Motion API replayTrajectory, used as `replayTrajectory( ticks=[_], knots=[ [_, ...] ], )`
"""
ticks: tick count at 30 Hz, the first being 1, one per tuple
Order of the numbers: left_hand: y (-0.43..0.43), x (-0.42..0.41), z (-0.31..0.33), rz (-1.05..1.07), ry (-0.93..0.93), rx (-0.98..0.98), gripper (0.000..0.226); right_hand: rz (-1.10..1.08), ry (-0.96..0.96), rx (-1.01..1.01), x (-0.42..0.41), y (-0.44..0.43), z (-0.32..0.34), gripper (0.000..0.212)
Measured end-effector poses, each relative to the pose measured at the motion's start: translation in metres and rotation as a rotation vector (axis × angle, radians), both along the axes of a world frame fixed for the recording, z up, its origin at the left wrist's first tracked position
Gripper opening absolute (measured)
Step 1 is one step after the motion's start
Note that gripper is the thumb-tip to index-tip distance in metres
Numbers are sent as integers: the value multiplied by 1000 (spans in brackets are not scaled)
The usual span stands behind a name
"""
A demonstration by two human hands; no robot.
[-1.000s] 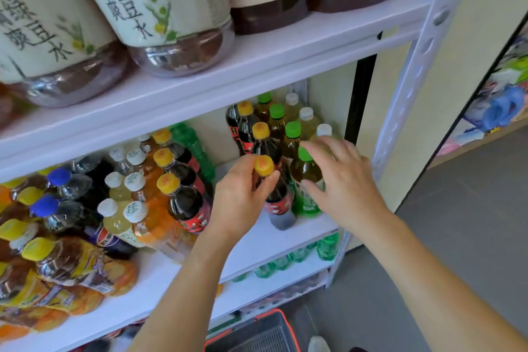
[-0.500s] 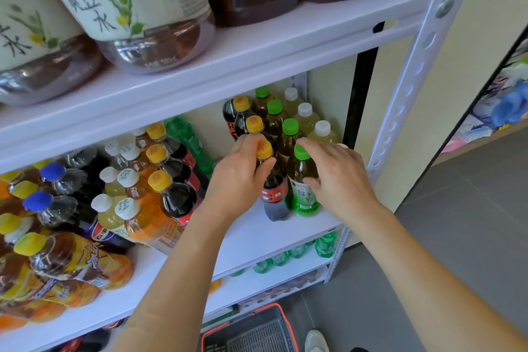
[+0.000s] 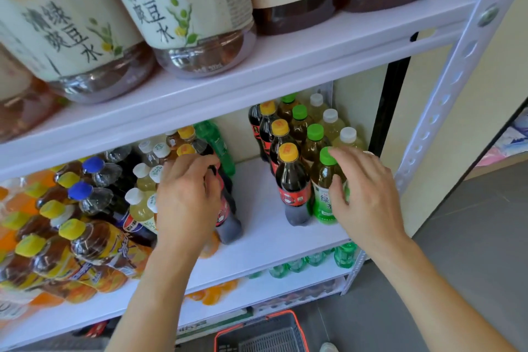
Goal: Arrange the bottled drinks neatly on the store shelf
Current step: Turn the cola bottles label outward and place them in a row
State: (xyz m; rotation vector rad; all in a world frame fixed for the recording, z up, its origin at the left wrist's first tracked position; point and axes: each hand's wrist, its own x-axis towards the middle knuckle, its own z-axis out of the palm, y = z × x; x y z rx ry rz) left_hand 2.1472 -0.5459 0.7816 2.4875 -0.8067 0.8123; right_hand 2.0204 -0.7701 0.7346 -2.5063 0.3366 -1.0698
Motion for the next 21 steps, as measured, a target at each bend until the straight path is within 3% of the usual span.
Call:
replayTrajectory(
  ticks=[2, 4, 7, 11, 13, 16, 21],
  knots=[
    [17, 7, -2, 118, -31, 176, 30, 32, -52, 18, -2, 9, -2, 39],
    [22, 9, -7, 144, 71, 312, 37, 79, -66, 52, -4, 20, -5, 35],
    [24, 11, -5, 66, 214, 298, 33, 187, -29, 100, -5, 42, -9, 33],
    [25, -4, 2, -55, 177, 245, 29, 366, 147, 281, -7, 72, -22, 43],
    [21, -22, 8, -47, 145, 96, 31, 486, 283, 438, -6, 84, -26, 59],
    [16, -32, 22, 10, 247, -374, 30, 624, 492, 655, 0, 92, -31, 76],
    [10, -27, 37, -28, 631, -928, 26, 626, 465, 806, -11, 85, -18, 65]
  ],
)
